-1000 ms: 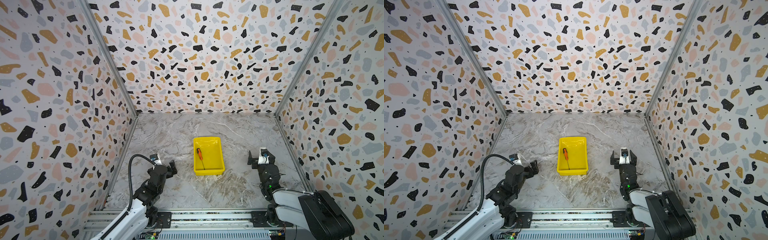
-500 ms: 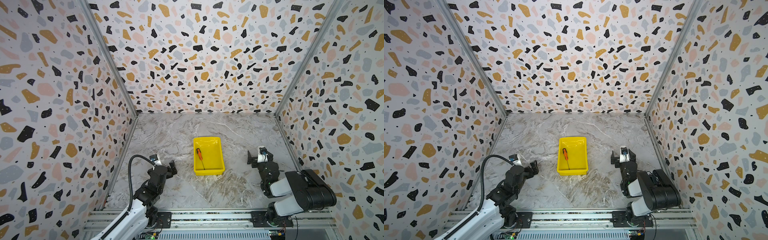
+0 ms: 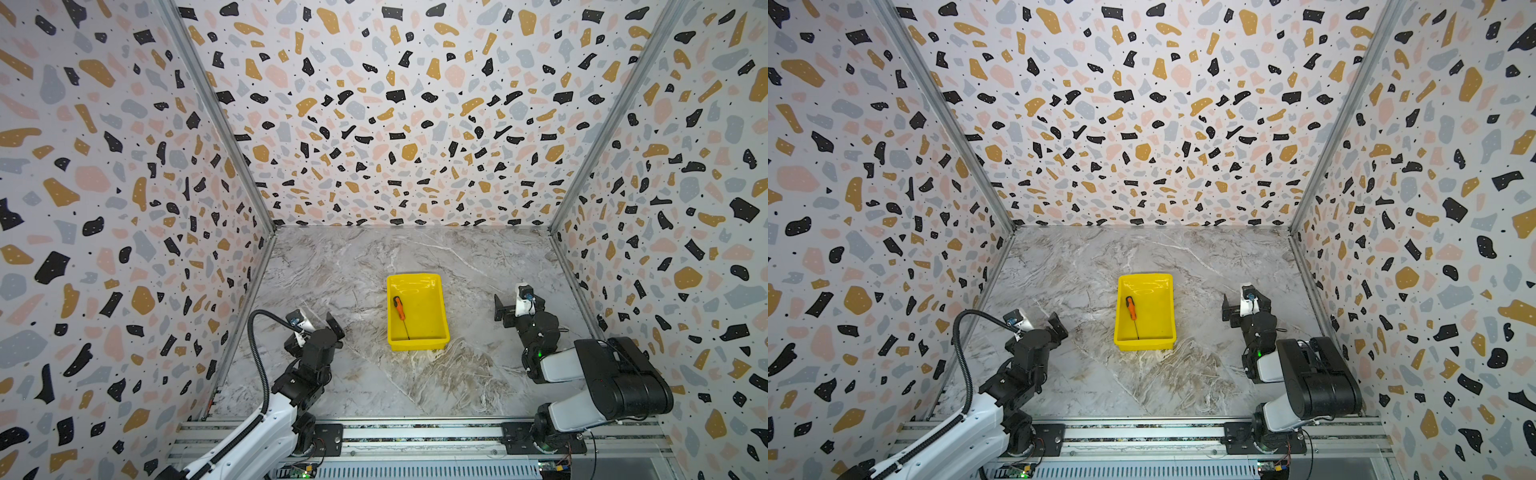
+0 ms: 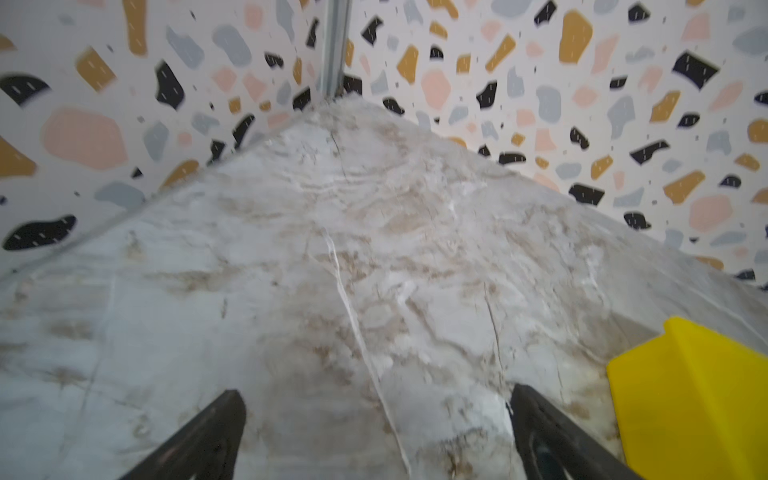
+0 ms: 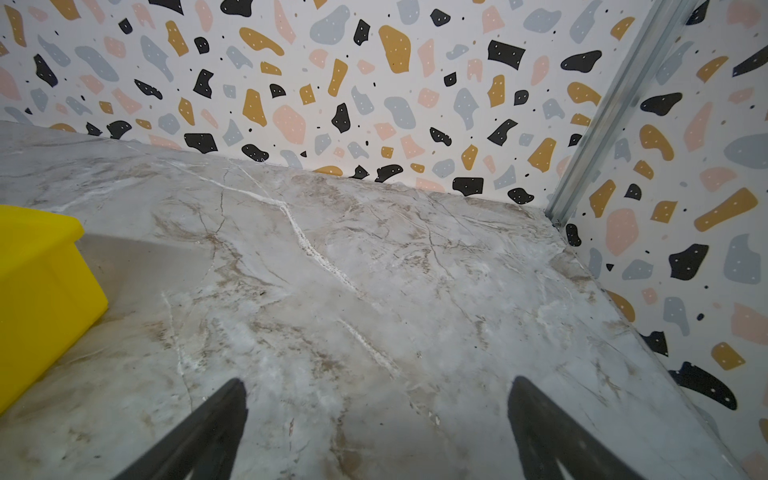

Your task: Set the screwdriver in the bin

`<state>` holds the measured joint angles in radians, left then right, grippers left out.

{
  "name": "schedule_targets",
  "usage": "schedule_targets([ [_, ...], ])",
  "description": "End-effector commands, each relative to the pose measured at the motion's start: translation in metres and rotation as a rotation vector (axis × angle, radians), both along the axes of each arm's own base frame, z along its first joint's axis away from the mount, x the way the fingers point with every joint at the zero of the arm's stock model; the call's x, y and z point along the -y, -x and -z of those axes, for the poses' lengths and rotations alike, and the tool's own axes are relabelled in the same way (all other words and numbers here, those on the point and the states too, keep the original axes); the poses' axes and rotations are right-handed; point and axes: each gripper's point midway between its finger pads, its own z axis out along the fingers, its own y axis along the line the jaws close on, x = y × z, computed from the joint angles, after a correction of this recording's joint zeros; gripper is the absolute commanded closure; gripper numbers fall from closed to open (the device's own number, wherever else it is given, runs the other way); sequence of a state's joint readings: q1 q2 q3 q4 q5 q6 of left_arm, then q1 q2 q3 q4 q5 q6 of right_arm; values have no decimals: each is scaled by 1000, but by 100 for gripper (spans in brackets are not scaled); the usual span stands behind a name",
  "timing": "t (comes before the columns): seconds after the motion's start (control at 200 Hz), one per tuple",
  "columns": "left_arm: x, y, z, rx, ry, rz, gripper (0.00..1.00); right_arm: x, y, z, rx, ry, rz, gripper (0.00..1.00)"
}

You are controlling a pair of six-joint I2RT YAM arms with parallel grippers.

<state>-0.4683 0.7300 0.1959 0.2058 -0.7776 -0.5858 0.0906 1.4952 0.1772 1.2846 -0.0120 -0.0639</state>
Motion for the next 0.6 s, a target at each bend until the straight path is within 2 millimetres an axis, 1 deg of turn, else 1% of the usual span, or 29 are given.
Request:
schedule_targets([
  [0.0,-23,-4,-61,211,-198,-147,0,-1,-3,-5,9,-13,-9,1],
  [0.03,-22,-5,-66,228,-258,-136,0,-1,-3,-5,9,-13,-8,1],
  [0.035,-22,-5,-68,247,-246,-137,0,-1,-3,-5,9,-13,-7,1],
  [0.04,-21,-6,-65,229,-266,-130,0,-1,-3,-5,9,-13,-8,1],
  [0.05,-21,-5,-70,251,-272,-130,0,-1,-3,-5,8,-13,-8,1],
  [0.125,-16,-12,-66,211,-379,-104,0,0,-3,-5,8,-12,-6,1],
  [0.21,-11,-27,-47,84,-481,-79,0,-1,-3,-5,8,-13,-9,1],
  [0.295,-11,-34,-25,-7,-535,-90,0,-1,-3,-5,9,-13,-11,1],
  [0.32,-11,-34,-19,-16,-536,-83,0,-1,-3,-5,8,-13,-10,1],
  [0.365,-7,-37,-17,-8,-553,-58,0,-1,-3,-5,8,-15,-10,1],
  [0.41,8,-46,-12,-35,-572,40,0,-1,-3,-5,8,-15,-12,1],
  [0.446,15,-51,-11,-32,-564,91,0,-1,-3,-5,8,-15,-13,1],
  [0.551,12,-58,-13,3,-497,95,0,-1,-3,-5,8,-16,-13,1],
  [0.596,9,-59,-9,50,-444,132,0,-1,-3,-5,9,-15,-12,1],
])
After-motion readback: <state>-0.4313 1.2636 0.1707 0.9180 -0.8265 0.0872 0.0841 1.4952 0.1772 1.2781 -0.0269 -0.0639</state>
